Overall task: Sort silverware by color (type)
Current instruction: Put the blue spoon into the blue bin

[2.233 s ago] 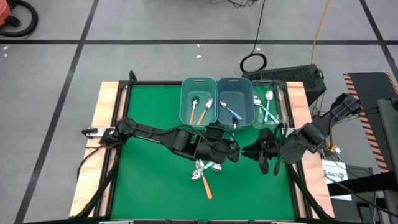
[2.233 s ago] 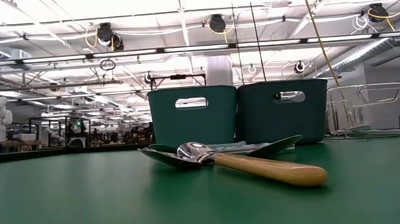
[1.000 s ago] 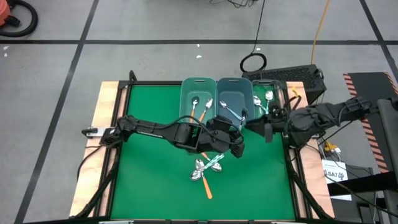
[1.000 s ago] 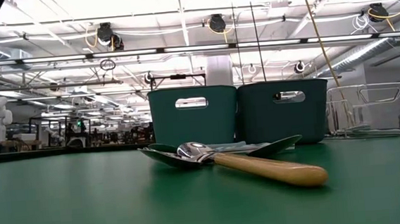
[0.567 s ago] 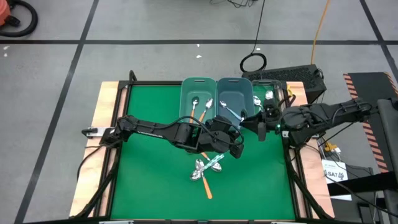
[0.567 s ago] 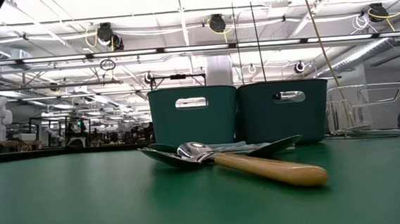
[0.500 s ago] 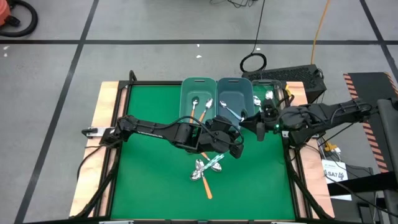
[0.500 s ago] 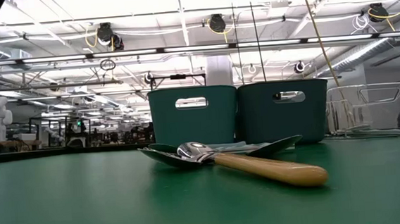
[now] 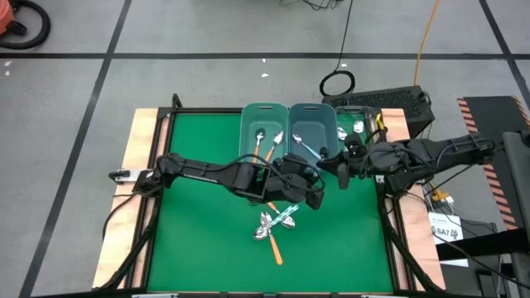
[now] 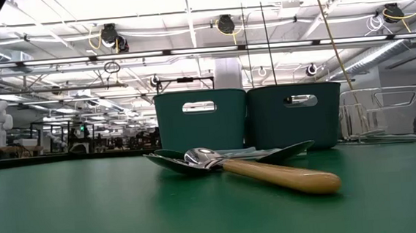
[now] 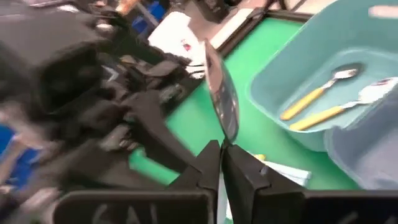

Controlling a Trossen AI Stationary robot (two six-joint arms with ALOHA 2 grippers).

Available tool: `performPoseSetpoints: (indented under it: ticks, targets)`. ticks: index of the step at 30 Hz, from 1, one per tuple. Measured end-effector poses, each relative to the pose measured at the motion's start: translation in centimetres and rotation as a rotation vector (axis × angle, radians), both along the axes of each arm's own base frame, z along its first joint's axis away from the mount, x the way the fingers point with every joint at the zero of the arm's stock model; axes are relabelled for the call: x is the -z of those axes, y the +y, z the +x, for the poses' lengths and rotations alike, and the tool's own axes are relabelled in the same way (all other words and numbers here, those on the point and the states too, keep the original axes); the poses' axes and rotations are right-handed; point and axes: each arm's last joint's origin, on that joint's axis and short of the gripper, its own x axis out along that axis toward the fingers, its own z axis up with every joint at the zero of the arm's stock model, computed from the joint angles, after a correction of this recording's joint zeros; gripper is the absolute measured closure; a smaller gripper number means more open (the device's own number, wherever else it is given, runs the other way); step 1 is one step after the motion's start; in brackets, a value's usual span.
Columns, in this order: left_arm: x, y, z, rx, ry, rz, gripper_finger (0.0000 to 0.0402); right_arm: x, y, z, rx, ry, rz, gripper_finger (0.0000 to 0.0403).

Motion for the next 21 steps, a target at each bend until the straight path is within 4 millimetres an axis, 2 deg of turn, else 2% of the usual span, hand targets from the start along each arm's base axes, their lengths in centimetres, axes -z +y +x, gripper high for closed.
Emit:
performPoseSetpoints:
  ticks: [5,9,13,15,21]
  targets:
    - [0.3,0.4,-0.1,-0.002,0.023,-0.064,0.0235,0.0,-0.4,0.1,0.017,-0.002,-0.014,0.0399]
    - [0.4,0.9,0.1,0.058,0.044,-0.113,0.0205,0.0,-0.9,0.2,0.042,0.0,-0.017,0.04]
    - [-0.1,1.4,-0.4,0.167,0.076,-0.194,0.0199,0.0,-1.6,0.2,0.065,0.003,-0.018,0.0401]
    - [-1.2,1.5,-1.2,0.199,0.068,-0.212,0.0199,0.0,-2.0,0.2,0.063,0.007,-0.02,0.0401]
    - [-3.7,2.2,-3.9,0.24,0.112,-0.128,0.0198,0.5,-3.9,0.0,0.071,0.067,0.022,0.0402]
